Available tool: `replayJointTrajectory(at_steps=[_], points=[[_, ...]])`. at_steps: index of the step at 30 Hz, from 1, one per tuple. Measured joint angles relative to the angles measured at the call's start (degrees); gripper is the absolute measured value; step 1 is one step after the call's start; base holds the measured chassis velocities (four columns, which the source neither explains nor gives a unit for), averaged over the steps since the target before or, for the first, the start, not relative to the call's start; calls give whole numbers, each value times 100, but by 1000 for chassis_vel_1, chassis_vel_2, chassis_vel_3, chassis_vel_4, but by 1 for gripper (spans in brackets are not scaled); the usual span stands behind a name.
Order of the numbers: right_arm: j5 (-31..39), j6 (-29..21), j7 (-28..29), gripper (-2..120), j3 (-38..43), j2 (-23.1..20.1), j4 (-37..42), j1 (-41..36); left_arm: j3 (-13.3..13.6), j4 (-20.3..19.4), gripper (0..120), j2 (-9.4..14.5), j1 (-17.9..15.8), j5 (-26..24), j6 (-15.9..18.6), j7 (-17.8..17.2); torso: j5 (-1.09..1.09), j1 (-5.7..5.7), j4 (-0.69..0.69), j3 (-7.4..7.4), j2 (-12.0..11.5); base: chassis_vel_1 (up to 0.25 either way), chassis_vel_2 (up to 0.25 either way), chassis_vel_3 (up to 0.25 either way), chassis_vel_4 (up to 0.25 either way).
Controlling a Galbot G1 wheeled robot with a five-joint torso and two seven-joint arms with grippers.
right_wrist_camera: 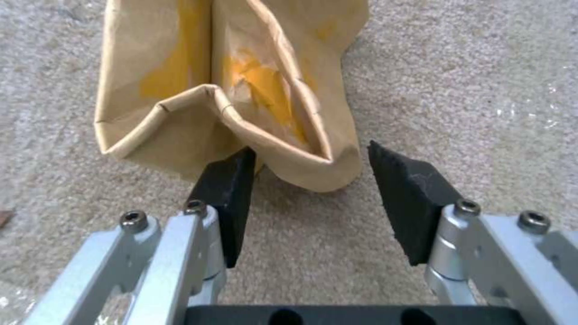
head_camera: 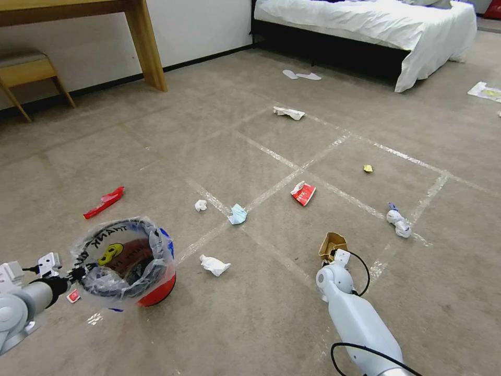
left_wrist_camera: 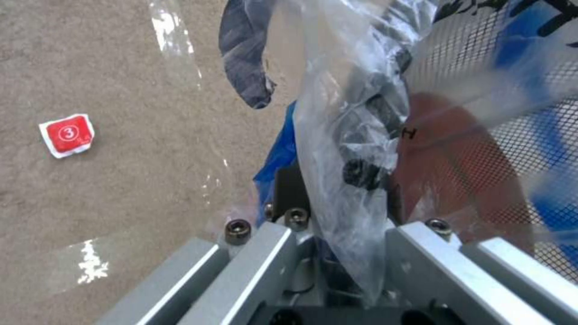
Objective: Pick up the trash bin and place the garbage on the floor into it.
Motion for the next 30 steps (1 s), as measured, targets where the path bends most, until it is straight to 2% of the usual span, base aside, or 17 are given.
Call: replayJointTrajectory(at_steps=[7, 19, 21, 22, 23, 26, 28, 29, 30], points=[[-140, 78, -89, 60, -30, 27, -310, 192, 52, 23, 0, 15, -14, 4, -6, 0, 0, 0, 0, 0, 1, 0, 0, 0, 0], [-229, 125, -166, 63, 0, 56, -609, 380, 136, 128, 0, -22, -29, 130, -32, 80, 0, 0, 0, 0, 1, 0, 0, 0, 0], [-254, 143, -185, 55, 2, 69, -665, 403, 122, 141, 0, 4, -28, 130, -45, 88, 0, 0, 0, 0, 1, 0, 0, 0, 0], [-254, 143, -185, 55, 2, 69, -665, 403, 122, 141, 0, 4, -28, 130, -45, 88, 0, 0, 0, 0, 1, 0, 0, 0, 0], [-264, 157, -200, 48, 2, 75, -687, 407, 121, 146, 0, 5, -29, 130, -60, 89, 0, 0, 0, 0, 1, 0, 0, 0, 0], [-274, 165, -208, 43, 3, 81, -698, 408, 121, 154, 0, 2, -32, 131, -63, 89, 0, 0, 0, 0, 1, 0, 0, 0, 0], [-299, 196, -227, 30, 7, 86, -720, 408, 125, 178, 0, -11, -34, 152, -75, 89, 0, 0, 0, 0, 1, 0, 0, 0, 0], [-299, 196, -227, 30, 7, 86, -720, 408, 125, 178, 0, -11, -34, 152, -75, 89, 0, 0, 0, 0, 1, 0, 0, 0, 0], [-307, 204, -235, 25, 8, 86, -726, 408, 128, 190, 0, -18, -34, 167, -79, 89, 0, 0, 0, 0, 1, 0, 0, 0, 0]])
